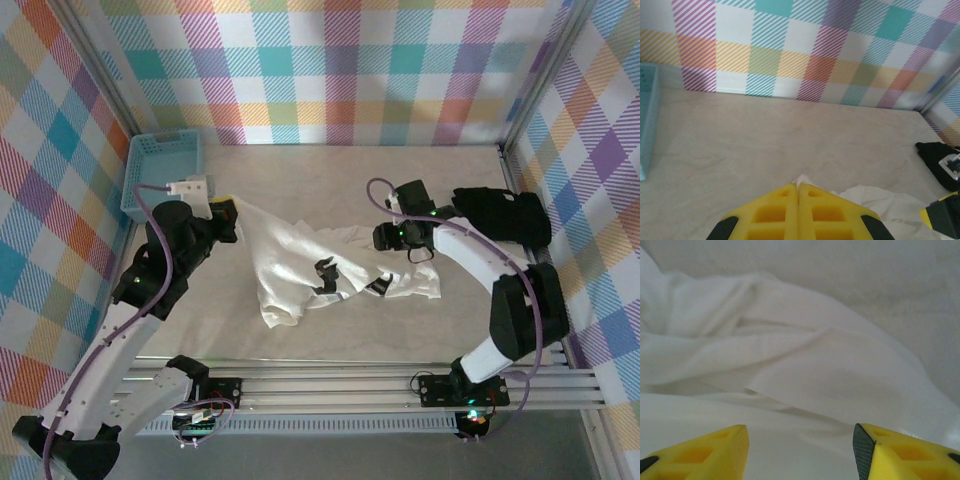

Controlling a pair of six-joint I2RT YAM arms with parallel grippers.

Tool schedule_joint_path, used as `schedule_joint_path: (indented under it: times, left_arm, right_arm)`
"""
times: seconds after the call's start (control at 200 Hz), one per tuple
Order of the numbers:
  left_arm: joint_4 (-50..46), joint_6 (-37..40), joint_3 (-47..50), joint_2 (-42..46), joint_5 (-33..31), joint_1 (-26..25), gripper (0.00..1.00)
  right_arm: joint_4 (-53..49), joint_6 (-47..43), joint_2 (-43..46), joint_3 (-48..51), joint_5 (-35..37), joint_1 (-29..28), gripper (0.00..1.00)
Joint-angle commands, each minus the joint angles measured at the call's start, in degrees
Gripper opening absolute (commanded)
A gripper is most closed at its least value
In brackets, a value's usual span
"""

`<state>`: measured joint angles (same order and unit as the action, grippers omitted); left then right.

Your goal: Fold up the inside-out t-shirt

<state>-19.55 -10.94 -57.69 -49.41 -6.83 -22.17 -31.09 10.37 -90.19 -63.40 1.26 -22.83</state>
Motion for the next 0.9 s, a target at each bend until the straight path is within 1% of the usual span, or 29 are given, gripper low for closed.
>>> schedule_joint_path:
  times: [0.0, 0.14, 0.255, 0.285, 0.31, 0.36, 0.415, 0.505, 0.565, 0.63, 0.685, 0.71, 0.795, 0.845, 0.895]
  left_arm:
    - [-2.59, -1.18, -1.96, 1.62, -2.52, 0.93, 0.0]
    - [-2.63, -1.05, -0.82, 2.08, -2.57, 1.07, 0.0]
    - [-2.68, -1.09, -0.15, 2.13, -2.83, 1.17, 0.0]
    - [-2.6, -1.02, -0.18, 2.11, -3.04, 1.25, 0.0]
    - [-2.55, -1.06, -0.11, 2.11, -3.3, 1.32, 0.0]
    - [-2.5, -1.01, -0.2, 2.04, -3.88, 1.72, 0.0]
    - [-2.42, -0.98, -0.37, 2.04, -4.46, 2.25, 0.0]
    - [-1.26, -0.66, -0.93, 2.37, -4.69, 3.88, 0.0]
    - [0.45, -0.81, -1.31, 2.83, -4.38, 5.18, 0.0]
    - [2.57, -1.51, -2.15, 3.01, -3.99, 6.69, 0.0]
    - [3.25, -2.25, -3.5, 2.51, -3.04, 8.3, 0.0]
    - [5.48, -2.58, -4.4, 2.12, -2.57, 9.11, 0.0]
    - [6.43, -3.78, -8.54, -0.38, -0.45, 12.78, 0.0]
    - [6.69, -4.81, -11.43, -2.07, 2.03, 15.64, 0.0]
    - [6.43, -6.14, -14.28, -3.52, 4.34, 18.43, 0.0]
  right_arm:
    - [0.33, -3.22, -1.5, -0.49, 2.6, -2.35, 0.62]
    - [0.57, -5.2, -7.28, -2.16, 5.19, -3.49, 0.67]
    - [1.2, -5.71, -12.68, -5.24, 8.38, -4.05, 0.66]
    - [1.94, -5.78, -13.74, -5.79, 9.82, -4.08, 0.62]
    - [2.66, -5.87, -14.34, -6.09, 11.35, -4.04, 0.57]
    - [4.34, -6.16, -14.53, -6.3, 13.97, -3.85, 0.41]
    - [5.74, -6.34, -13.1, -6.26, 14.68, -3.33, 0.26]
    - [7.4, -6.5, -8.04, -5.75, 13.2, -1.55, 0.08]
    - [8.42, -6.51, -3.39, -4.97, 11.65, 0.19, 0.0]
    - [9.47, -5.93, 2.17, -4.14, 8.18, 2.68, 0.0]
    - [9.83, -5.02, 6.65, -4.26, 3.67, 5.26, 0.0]
    - [9.76, -4.49, 8.35, -4.78, 1.42, 6.41, 0.0]
    - [9.52, -2.57, 12.98, -7.2, -5.16, 9.86, 0.0]
    - [9.43, -1.88, 15.27, -8.65, -7.31, 11.34, 0.0]
    - [9.07, -1.68, 17.04, -9.43, -7.5, 11.9, 0.0]
